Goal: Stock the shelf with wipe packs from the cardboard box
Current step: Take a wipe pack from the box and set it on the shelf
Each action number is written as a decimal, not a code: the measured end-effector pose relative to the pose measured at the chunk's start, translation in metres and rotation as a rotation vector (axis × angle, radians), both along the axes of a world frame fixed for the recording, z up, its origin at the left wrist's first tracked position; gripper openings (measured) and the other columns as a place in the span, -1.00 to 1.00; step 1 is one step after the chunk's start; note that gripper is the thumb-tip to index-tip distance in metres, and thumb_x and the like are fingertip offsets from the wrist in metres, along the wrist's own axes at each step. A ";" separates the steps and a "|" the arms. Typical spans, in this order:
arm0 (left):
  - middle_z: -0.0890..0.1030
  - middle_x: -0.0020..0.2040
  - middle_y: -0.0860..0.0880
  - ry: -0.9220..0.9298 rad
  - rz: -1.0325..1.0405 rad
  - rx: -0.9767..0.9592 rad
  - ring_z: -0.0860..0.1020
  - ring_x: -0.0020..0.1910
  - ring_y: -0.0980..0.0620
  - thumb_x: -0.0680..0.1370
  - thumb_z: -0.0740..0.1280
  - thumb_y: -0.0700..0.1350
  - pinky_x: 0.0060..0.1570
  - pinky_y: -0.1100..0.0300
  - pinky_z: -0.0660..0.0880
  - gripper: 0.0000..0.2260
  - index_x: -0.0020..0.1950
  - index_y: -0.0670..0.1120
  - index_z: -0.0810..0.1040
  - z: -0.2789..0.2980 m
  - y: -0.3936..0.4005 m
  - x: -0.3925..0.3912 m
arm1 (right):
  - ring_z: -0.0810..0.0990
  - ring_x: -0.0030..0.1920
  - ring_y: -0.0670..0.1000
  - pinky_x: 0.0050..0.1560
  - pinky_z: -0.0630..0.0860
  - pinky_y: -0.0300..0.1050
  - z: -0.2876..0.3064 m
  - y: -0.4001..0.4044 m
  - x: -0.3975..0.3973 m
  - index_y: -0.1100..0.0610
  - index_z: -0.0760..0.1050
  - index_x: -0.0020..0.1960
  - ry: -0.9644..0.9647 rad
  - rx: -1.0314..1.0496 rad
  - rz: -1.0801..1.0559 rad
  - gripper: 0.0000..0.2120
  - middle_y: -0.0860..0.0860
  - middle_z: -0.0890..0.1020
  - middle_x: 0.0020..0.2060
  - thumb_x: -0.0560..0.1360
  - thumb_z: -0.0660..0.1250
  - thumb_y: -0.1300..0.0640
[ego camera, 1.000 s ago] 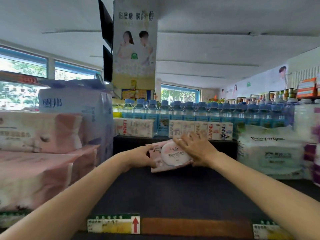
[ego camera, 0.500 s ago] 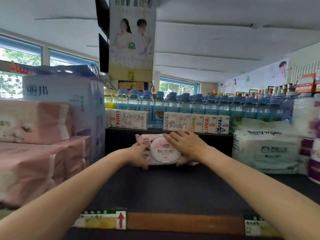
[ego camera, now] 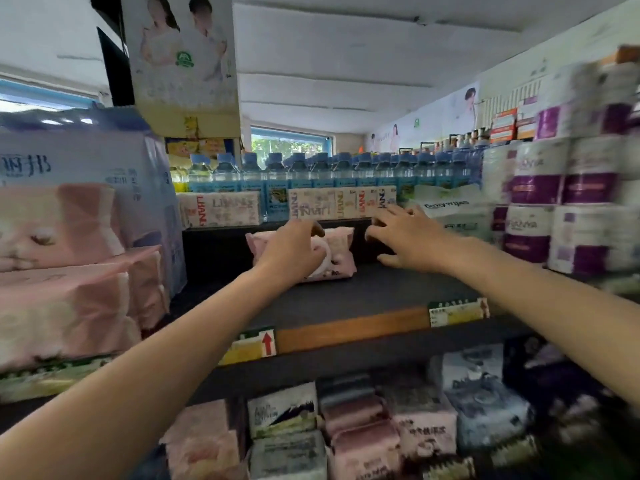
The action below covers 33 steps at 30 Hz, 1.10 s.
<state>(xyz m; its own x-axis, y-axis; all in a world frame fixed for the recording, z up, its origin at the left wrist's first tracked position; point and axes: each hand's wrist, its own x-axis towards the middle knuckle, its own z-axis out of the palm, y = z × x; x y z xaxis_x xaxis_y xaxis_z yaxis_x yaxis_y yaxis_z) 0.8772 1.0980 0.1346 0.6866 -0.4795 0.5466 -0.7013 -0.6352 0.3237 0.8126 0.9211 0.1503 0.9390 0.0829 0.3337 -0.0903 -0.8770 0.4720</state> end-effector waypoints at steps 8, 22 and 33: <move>0.53 -0.05 0.03 0.114 -0.663 -0.027 0.51 -0.04 0.07 0.53 0.25 -0.20 -0.06 0.24 0.42 -0.82 0.11 -0.12 0.54 -0.070 -0.069 -0.142 | 0.40 0.22 0.06 0.19 0.27 0.03 -0.077 0.003 -0.227 0.01 0.40 0.27 -0.026 0.283 -0.359 -0.67 -0.01 0.44 0.18 0.54 0.19 -0.06; 0.64 0.06 -0.09 0.238 -1.581 0.829 0.57 0.08 -0.05 0.51 0.24 -0.22 0.06 0.24 0.42 -0.78 0.10 -0.12 0.59 -0.279 -0.134 -0.549 | 0.61 0.01 0.10 -0.01 0.41 -0.18 -0.301 0.085 -0.718 0.21 0.58 0.08 0.153 0.991 -1.402 -0.80 0.11 0.66 -0.03 0.50 0.26 0.22; 0.59 0.17 -0.18 0.288 -1.579 1.197 0.54 0.13 -0.18 0.57 0.17 -0.22 0.10 0.04 0.49 -0.76 0.16 -0.22 0.54 -0.405 -0.134 -0.737 | 0.37 0.31 0.14 0.28 0.34 -0.01 -0.469 0.122 -0.899 0.20 0.28 0.38 0.272 1.376 -1.612 -0.36 0.16 0.38 0.31 0.41 0.41 0.00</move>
<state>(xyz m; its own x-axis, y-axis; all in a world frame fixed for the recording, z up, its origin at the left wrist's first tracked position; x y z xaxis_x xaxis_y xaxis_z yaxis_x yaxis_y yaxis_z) 0.1399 0.9645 -0.2702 -0.6352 -0.6061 -0.4787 -0.7687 0.4358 0.4682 -0.0867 1.0430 -0.3192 -0.0555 -0.7525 -0.6562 -0.9795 0.1684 -0.1102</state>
